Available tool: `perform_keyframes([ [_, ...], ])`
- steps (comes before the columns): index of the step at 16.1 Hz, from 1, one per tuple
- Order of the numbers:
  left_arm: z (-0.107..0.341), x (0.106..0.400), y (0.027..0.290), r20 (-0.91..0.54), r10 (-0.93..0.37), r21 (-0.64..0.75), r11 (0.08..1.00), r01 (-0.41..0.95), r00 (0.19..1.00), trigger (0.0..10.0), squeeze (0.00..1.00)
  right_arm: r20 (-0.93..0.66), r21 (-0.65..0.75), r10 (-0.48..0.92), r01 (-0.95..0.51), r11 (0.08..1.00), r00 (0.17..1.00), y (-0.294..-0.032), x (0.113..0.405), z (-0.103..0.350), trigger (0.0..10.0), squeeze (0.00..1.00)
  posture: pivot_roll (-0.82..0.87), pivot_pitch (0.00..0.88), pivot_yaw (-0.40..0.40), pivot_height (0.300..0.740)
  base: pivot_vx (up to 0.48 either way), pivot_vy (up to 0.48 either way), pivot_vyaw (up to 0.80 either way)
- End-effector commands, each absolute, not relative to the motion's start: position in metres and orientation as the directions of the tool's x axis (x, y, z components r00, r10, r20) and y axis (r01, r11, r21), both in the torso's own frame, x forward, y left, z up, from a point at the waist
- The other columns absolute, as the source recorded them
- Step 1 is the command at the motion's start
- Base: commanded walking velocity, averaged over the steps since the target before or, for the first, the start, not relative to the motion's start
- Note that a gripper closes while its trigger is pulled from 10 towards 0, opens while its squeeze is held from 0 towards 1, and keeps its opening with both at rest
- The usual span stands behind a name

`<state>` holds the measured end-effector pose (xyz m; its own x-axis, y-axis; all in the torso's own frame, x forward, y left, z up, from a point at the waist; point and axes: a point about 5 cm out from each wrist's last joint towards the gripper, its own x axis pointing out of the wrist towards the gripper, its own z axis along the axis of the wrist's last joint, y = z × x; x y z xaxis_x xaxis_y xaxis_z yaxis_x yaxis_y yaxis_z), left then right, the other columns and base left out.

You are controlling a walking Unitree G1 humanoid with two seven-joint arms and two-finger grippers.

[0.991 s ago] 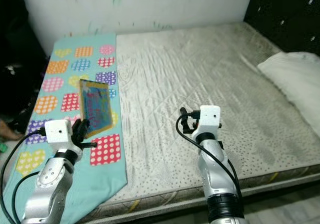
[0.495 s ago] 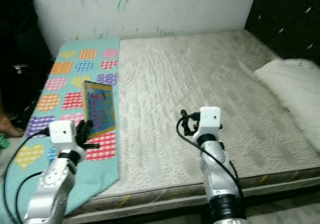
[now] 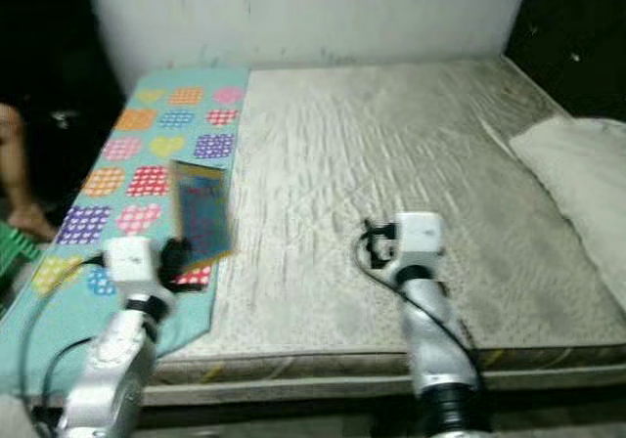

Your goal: Clean up the room

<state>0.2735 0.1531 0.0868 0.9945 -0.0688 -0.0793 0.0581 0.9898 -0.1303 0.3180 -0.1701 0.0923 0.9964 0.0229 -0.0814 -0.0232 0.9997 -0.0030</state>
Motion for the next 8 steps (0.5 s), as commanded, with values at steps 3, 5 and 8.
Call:
perform_keyframes([
  [3, 0.0968, 0.2767, 0.1575, -0.035, -0.061, -0.117, 0.991, 0.056, 0.998, 10.0, 0.0, -0.073, 0.012, 0.034, -0.034, 0.999, 0.997, -0.1638, 0.3192, 0.0943, 10.0, 0.0, -0.09, 0.068, 0.029, 0.74, 0.0, -0.299, 0.0],
  [5, 0.0971, 0.2767, 0.1572, -0.03, -0.059, -0.131, 0.99, 0.054, 0.998, 10.0, 0.0, -0.072, 0.016, 0.034, -0.033, 0.999, 0.997, -0.1641, 0.3192, 0.0942, 10.0, 0.0, -0.09, 0.068, 0.029, 0.74, 0.0, 0.0, 0.0],
  [8, 0.0963, 0.2765, 0.1569, -0.035, -0.058, -0.142, 0.989, 0.052, 0.998, 10.0, 0.0, -0.073, 0.027, 0.025, -0.023, 0.999, 0.997, -0.1652, 0.319, 0.0936, 10.0, 0.0, -0.09, 0.067, 0.028, 0.74, 0.0, 0.0, 0.0],
])
